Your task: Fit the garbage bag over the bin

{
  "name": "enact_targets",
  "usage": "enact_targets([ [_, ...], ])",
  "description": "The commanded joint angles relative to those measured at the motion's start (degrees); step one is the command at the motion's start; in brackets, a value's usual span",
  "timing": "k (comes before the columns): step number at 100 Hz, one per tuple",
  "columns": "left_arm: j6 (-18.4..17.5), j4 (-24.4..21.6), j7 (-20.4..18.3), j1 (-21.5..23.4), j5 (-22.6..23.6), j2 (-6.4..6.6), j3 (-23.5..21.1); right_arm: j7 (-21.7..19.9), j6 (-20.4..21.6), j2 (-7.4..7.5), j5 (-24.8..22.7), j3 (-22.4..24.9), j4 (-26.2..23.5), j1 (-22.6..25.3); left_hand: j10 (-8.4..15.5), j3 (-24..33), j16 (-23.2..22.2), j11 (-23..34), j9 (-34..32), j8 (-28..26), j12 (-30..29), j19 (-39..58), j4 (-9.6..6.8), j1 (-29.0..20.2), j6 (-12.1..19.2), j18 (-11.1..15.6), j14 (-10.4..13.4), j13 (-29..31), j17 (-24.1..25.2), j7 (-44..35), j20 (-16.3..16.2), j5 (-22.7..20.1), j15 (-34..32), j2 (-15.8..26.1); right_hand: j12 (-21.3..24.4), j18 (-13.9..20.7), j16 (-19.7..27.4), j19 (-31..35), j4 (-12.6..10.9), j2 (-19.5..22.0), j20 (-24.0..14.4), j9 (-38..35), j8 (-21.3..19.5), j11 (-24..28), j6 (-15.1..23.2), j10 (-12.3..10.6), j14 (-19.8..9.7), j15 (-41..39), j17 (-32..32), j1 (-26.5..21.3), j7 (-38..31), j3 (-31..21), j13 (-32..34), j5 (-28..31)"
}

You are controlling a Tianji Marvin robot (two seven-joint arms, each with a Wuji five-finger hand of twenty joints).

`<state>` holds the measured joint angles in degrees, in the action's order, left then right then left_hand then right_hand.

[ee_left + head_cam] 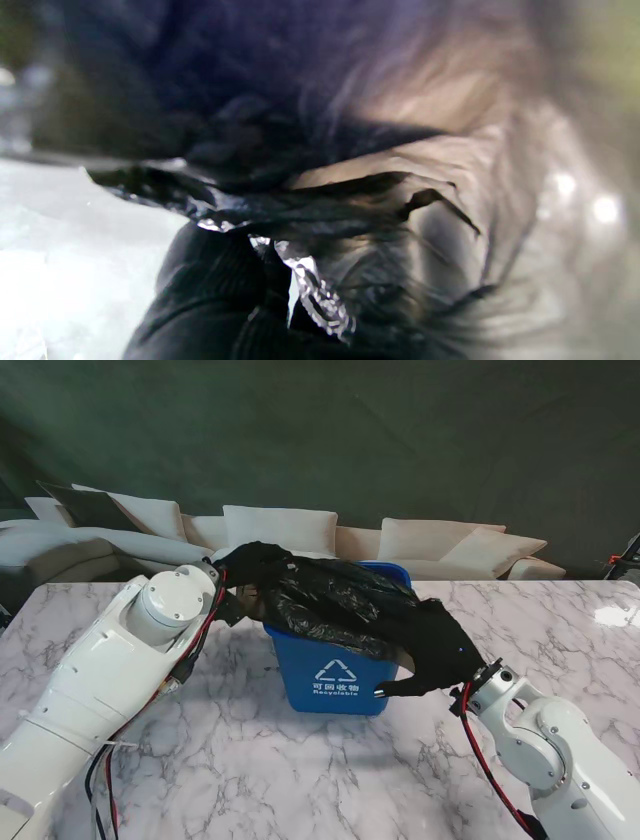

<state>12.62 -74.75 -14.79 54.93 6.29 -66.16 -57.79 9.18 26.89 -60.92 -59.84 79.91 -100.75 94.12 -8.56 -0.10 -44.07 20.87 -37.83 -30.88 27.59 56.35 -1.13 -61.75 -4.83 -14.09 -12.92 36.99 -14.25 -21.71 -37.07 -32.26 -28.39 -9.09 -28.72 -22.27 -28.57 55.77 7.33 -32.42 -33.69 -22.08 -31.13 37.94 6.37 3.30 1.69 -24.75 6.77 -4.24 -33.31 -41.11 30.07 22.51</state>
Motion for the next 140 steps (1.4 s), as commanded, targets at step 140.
enact_targets([
  [140, -4.0, -0.6, 0.4, 0.5, 3.6, 0.20, 0.7, 10.6, 2.3, -2.50, 7.0, 1.9, 3.9, 3.3, 1.4, 5.9, -3.6, -0.6, -6.9, -0.7, 18.1, 6.9, -0.63, -10.7, 2.0, 0.8, 1.2, 4.1, -3.5, -5.6, -1.6, -3.6, -6.4, -2.8, 14.2, -1.0, 17.3, -14.6, -1.3, -2.6, 18.6, 12.0, -1.8, -10.5, 16.3, 2.0, 6.2, 18.9, -7.8, -6.3, -7.0, 1.6, -9.0, -7.4],
])
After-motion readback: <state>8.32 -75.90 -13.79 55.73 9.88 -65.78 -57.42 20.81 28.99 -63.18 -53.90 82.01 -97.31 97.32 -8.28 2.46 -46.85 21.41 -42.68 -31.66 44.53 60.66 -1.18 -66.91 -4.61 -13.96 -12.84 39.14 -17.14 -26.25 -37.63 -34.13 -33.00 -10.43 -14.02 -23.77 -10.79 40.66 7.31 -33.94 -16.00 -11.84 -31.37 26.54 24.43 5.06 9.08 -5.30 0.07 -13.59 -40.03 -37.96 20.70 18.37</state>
